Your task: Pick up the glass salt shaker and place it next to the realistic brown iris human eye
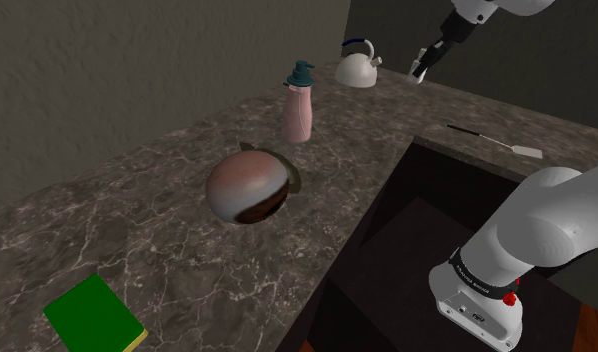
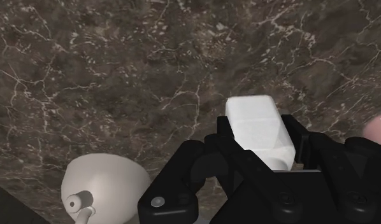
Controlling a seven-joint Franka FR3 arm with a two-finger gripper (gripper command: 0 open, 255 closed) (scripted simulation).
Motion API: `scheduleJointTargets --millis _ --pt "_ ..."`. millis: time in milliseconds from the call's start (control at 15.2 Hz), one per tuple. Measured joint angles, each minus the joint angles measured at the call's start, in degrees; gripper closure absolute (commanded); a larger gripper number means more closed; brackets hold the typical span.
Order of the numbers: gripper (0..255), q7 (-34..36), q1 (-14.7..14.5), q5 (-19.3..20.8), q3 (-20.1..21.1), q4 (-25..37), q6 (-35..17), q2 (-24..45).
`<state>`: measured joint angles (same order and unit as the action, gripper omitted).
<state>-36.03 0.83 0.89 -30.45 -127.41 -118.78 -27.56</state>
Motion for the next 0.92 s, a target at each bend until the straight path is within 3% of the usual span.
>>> scheduleJointTargets --millis 594,924 --pt "255 1.1 -0.4 -0.3 1.0 7.1 6.7 0.3" --pt "255 7.3 0.2 1.0 6.9 2.0 7.1 -5.4"
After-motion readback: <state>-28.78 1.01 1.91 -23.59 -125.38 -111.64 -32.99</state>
